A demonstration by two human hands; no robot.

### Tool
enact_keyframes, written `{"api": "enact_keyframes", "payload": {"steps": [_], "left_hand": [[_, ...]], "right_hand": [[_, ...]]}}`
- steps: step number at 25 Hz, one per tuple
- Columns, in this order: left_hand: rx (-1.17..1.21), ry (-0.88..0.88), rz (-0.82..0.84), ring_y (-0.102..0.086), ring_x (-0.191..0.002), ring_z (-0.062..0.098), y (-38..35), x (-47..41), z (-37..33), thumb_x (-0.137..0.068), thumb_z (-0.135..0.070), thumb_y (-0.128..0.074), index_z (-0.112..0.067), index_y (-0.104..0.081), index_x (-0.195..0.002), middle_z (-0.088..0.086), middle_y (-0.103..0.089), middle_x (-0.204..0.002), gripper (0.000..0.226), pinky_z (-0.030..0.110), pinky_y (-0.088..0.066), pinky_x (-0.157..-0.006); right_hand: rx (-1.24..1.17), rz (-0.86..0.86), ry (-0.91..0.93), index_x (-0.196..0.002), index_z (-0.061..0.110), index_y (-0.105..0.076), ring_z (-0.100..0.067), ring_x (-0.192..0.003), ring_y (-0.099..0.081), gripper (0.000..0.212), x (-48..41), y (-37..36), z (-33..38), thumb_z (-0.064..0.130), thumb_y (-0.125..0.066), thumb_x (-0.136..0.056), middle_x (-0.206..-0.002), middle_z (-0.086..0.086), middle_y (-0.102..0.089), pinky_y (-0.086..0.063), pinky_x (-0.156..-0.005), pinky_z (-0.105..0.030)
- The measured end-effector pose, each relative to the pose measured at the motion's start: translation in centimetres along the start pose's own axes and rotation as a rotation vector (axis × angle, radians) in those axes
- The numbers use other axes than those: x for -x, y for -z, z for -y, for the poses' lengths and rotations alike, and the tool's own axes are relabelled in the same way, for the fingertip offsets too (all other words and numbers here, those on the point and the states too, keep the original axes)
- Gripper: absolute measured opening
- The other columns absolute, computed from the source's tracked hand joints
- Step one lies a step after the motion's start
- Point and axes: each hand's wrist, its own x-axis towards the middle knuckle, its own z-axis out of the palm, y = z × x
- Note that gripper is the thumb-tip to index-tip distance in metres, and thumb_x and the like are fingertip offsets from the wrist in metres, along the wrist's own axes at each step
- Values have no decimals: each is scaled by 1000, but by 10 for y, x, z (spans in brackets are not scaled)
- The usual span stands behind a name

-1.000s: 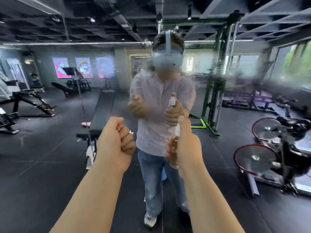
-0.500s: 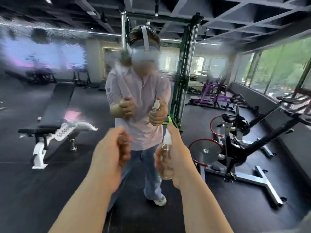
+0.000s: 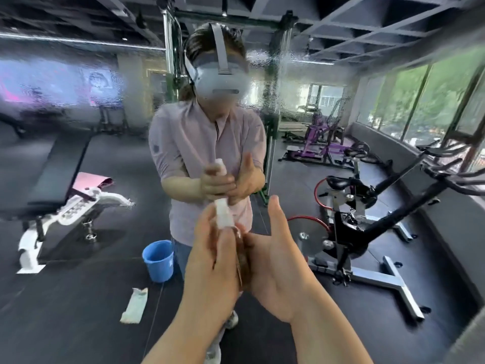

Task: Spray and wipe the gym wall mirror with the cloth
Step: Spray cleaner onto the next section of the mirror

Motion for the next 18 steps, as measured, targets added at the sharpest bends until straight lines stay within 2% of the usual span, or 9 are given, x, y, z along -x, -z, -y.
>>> {"api": "enact_keyframes", "payload": {"steps": [3, 5, 7, 9, 12, 14, 16, 17, 18], "left_hand": [[65, 25, -95, -63, -97, 0, -23, -6, 2, -102, -26, -38, -73, -29, -120, -13, -68, -112, 51, 18, -50, -81], [108, 14, -91, -60, -72, -12, -40, -10, 0, -98, -13, -46, -57, -32, -128, -18, -66, -96, 56, 6, -46, -63], [181, -14, -136, -62, -68, 3, -54, -21, 0, -93, -2, -54, -41, -43, -127, 4, -65, -97, 53, 14, -47, -59], [115, -53, -138, -59, -70, 15, -71, -30, -2, -90, -1, -55, -43, -48, -115, 16, -63, -94, 49, 23, -47, -59], [-15, -133, -164, -55, -64, 6, -110, -27, 5, -88, 2, -56, -41, -47, -104, 1, -60, -83, 47, 15, -45, -59], [55, -169, -190, -62, -76, 8, -139, -19, 3, -87, 0, -58, -41, -48, -105, -1, -63, -92, 46, 20, -52, -68], [108, -164, -153, -66, -88, 8, -153, -21, 7, -87, -3, -62, -43, -48, -109, -4, -66, -100, 47, 22, -54, -76], [109, -156, -140, -66, -91, 5, -192, -14, 9, -88, -4, -63, -40, -49, -109, -8, -66, -101, 44, 18, -52, -78], [85, -150, -91, -65, -91, 3, -213, -13, 9, -89, -5, -62, -38, -49, -106, -13, -66, -100, 39, 14, -51, -77]], "right_hand": [[62, -62, 26, -122, 4, -65, -16, -91, -71, 81, -4, 15, 4, 67, -27, -89, -103, -11, -73, -57, -76, -25], [173, -273, 124, -107, 3, -71, -12, -71, -66, 63, -14, 43, 9, 55, -37, -94, -87, -8, -72, -52, -69, -24], [233, -452, 174, -85, 5, -72, -16, -67, -65, 56, -19, 71, 22, 52, -43, -94, -78, -10, -72, -52, -70, -34], [215, -457, 148, -74, 5, -68, -20, -57, -62, 60, -18, 92, 34, 55, -42, -95, -66, -11, -68, -52, -56, -30], [358, -374, 29, -63, 16, -61, -14, -43, -51, 62, -10, 107, 39, 68, -39, -90, -53, -2, -57, -35, -42, -22], [436, -333, 1, -70, 24, -65, -10, -51, -54, 56, -5, 120, 40, 71, -39, -86, -51, 8, -57, -36, -47, -22], [507, -335, 114, -95, 50, -69, -11, -64, -59, 32, 3, 124, 41, 63, -39, -93, -62, 10, -64, -41, -54, -23], [562, -371, 235, -120, 68, -47, -13, -73, -60, 28, 21, 158, 52, 53, -39, -98, -78, 7, -67, -43, -60, -23], [551, -416, 304, -141, 62, -16, -14, -80, -59, 50, 21, 179, 58, 44, -39, -101, -94, 3, -66, -43, -65, -22]]}}
